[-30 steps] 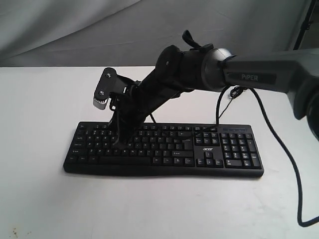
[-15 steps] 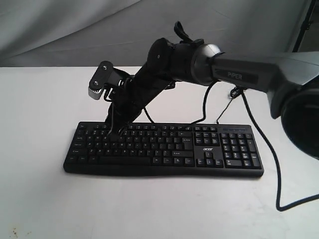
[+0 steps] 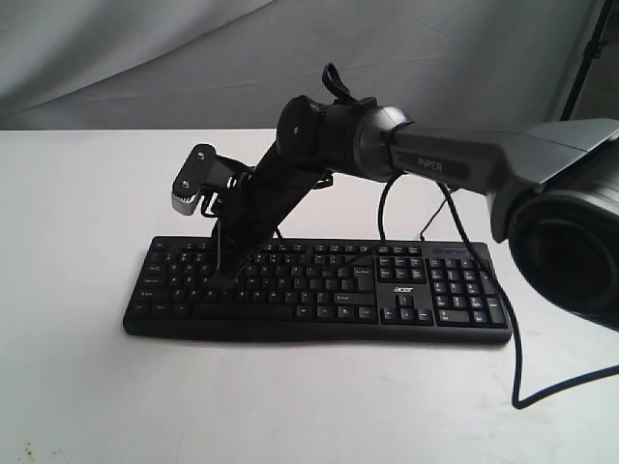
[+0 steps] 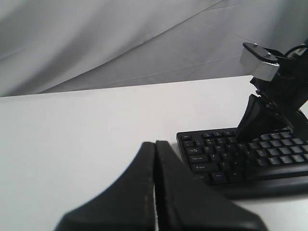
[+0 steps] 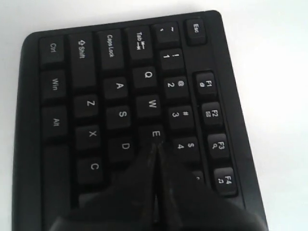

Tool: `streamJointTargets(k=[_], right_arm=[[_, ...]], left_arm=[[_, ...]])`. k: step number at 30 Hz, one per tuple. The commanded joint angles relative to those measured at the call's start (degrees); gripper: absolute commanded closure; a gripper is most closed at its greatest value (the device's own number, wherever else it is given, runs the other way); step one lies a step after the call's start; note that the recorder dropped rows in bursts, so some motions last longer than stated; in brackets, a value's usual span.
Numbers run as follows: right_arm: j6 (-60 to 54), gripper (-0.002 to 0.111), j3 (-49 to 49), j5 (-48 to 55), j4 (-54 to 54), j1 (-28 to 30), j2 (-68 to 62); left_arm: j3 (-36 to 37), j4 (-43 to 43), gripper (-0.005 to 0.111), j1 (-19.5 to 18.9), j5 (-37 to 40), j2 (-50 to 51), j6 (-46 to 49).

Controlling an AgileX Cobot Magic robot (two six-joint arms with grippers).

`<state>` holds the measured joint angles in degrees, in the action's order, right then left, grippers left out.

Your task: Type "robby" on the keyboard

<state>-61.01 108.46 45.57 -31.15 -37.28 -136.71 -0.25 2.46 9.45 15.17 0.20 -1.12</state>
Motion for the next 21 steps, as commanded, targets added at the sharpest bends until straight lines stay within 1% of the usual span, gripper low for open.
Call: streamJointTargets(k=[1, 9, 21], right_arm=[[-0.23, 0.108, 0.29, -0.72, 0.61, -0.58, 0.28], [-0.23, 0.108, 0.29, -2.98, 1.24, -0.64, 0.28], [-0.23, 0.108, 0.29, -2.98, 1.24, -0.64, 0.28]], left_arm=[[0.25, 0.27, 0.107, 0.36, -0.31, -0.2, -0.16], [0.25, 0.27, 0.107, 0.36, -0.31, -0.2, -0.16], [0.25, 0.27, 0.107, 0.36, -0.31, -0.2, -0.16]])
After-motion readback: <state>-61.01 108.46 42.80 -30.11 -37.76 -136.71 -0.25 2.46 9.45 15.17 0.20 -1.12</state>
